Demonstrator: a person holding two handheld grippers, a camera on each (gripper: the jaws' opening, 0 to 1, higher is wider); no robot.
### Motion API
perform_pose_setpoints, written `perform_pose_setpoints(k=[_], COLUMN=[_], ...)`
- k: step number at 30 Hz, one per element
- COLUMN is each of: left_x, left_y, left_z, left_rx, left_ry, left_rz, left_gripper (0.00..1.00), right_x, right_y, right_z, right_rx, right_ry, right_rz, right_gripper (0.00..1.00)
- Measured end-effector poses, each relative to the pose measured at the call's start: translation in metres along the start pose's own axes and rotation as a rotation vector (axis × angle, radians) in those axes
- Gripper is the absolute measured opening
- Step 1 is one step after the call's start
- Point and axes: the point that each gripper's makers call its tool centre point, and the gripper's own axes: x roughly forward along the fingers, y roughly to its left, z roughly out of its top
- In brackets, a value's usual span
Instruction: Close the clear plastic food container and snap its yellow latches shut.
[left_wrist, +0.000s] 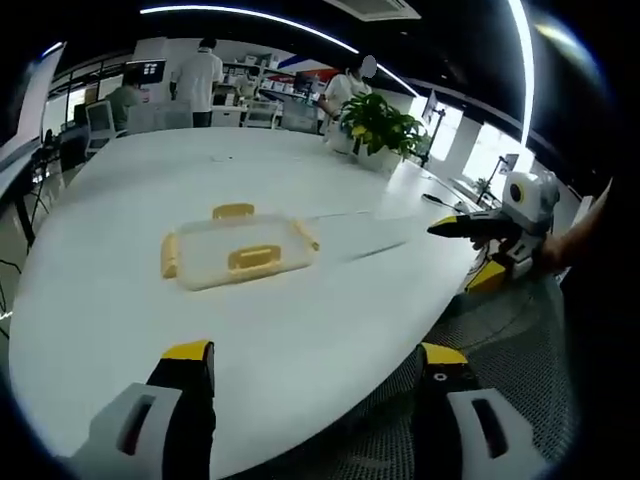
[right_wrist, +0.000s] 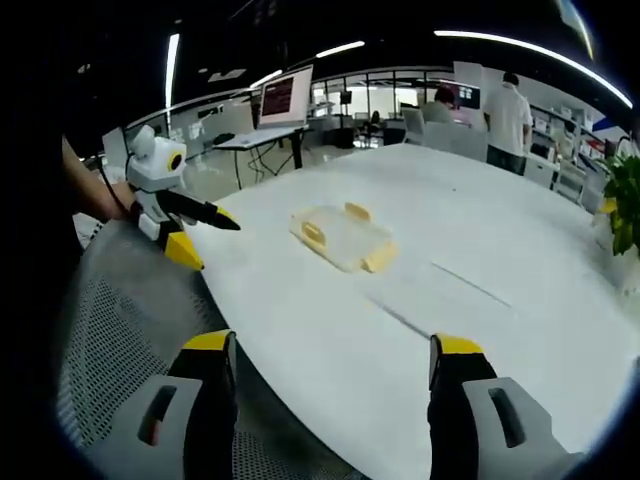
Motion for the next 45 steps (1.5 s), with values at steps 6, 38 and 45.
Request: perform_pose_setpoints(k=[6,38,45], left_x=[0.001,-0.005,-0.003], left_y=[-0.002,0.006,0.015], left_z=[-0.002,0.02,0.02], left_rx=[0.003,0.099,0.144], left_ry=[0.012,-0.059,-0.02], left_rz=[-0.008,-0.022,-0.03], left_gripper=[0.79,0.78,0.81], right_x=[0.0,0.003,0.01], right_y=[0.001,0.012,0.012], right_z=[0.0,0.034,0.044], right_rx=[0.001,-0.126,-0.144], right_ry=[0.001,-0.054,-0.058], right_rz=[0.003,0.088,0.1], right_gripper=[0.78,0.76,0.77])
